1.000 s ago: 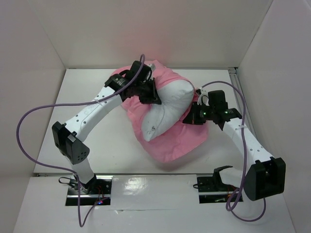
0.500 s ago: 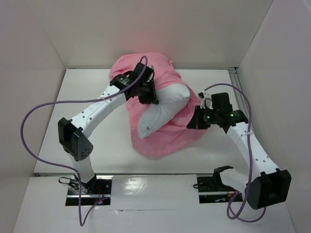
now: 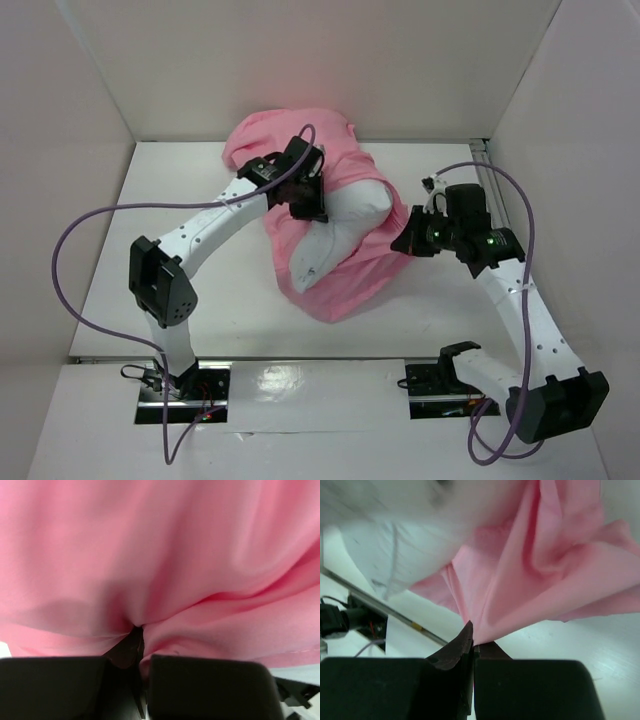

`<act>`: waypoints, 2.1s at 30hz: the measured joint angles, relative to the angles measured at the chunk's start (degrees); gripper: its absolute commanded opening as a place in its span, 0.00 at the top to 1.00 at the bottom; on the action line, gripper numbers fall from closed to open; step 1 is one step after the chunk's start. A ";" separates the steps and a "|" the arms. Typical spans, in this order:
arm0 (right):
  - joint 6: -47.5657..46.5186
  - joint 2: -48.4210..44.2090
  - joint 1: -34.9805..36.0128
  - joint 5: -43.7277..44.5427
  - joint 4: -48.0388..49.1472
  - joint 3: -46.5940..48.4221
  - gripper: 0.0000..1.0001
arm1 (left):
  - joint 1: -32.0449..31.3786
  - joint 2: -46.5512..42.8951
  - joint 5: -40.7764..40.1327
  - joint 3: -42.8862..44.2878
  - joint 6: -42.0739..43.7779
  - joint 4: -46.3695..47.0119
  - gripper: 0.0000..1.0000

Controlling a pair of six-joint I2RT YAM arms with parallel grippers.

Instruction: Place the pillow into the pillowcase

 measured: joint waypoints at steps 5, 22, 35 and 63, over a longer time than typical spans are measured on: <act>2.73 3.54 0.04 2.12 4.76 6.86 1.00 | -4.26 -2.29 -2.29 -6.12 0.83 2.27 1.00; 5.25 17.16 -5.16 -5.90 15.10 16.83 1.00 | -21.92 2.56 -21.05 21.09 -6.05 -19.93 1.00; 7.13 21.46 -5.90 -6.60 19.47 8.11 1.00 | -21.70 7.69 -21.42 20.57 -1.86 -22.60 0.51; 7.21 12.85 -6.34 3.65 13.79 -1.31 1.00 | -21.73 16.92 -24.87 18.67 13.31 0.52 1.00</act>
